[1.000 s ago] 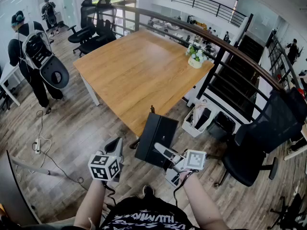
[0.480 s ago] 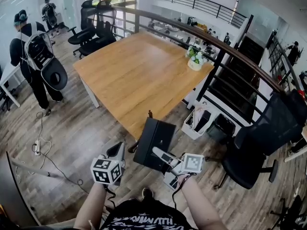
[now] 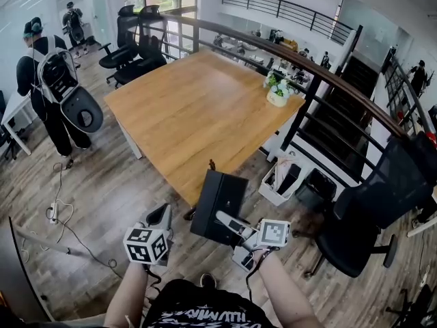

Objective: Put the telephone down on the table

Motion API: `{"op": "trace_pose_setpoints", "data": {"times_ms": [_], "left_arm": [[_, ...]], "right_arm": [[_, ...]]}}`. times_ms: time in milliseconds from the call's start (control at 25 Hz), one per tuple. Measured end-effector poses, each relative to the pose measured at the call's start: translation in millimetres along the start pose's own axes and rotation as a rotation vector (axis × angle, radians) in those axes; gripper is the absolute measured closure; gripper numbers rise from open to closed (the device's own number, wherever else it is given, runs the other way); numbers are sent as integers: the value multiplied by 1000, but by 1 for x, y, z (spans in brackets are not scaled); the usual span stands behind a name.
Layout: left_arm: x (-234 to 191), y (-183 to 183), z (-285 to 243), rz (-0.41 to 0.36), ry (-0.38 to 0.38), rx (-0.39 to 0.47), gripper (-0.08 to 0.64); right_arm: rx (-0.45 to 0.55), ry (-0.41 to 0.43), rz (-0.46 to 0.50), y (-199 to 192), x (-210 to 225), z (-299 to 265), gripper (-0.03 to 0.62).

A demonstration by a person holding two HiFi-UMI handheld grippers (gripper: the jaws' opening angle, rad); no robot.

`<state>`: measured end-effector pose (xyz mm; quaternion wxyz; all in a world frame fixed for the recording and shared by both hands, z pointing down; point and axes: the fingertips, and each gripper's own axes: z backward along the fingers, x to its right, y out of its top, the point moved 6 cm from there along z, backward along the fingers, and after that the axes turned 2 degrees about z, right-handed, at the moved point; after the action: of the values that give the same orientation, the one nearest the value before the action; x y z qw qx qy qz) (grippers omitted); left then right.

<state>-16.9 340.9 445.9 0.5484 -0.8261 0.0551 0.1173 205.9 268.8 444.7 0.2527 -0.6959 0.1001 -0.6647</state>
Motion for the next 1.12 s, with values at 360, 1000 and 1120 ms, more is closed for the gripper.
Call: {"op": "trace_pose_setpoints", "data": {"times_ms": [360,1000,1120], "left_arm": [[6,2,-5,6,30,6,558],[-33,36,-77,8,-15,14,558],[-53,52,-104,7,-28,16,558]], "right_arm": [[-9,19,-9,14,9,5,426],[-1,-11,-6,64,49,-41,426],[18,-13,-11,84,61,-64,426]]}}
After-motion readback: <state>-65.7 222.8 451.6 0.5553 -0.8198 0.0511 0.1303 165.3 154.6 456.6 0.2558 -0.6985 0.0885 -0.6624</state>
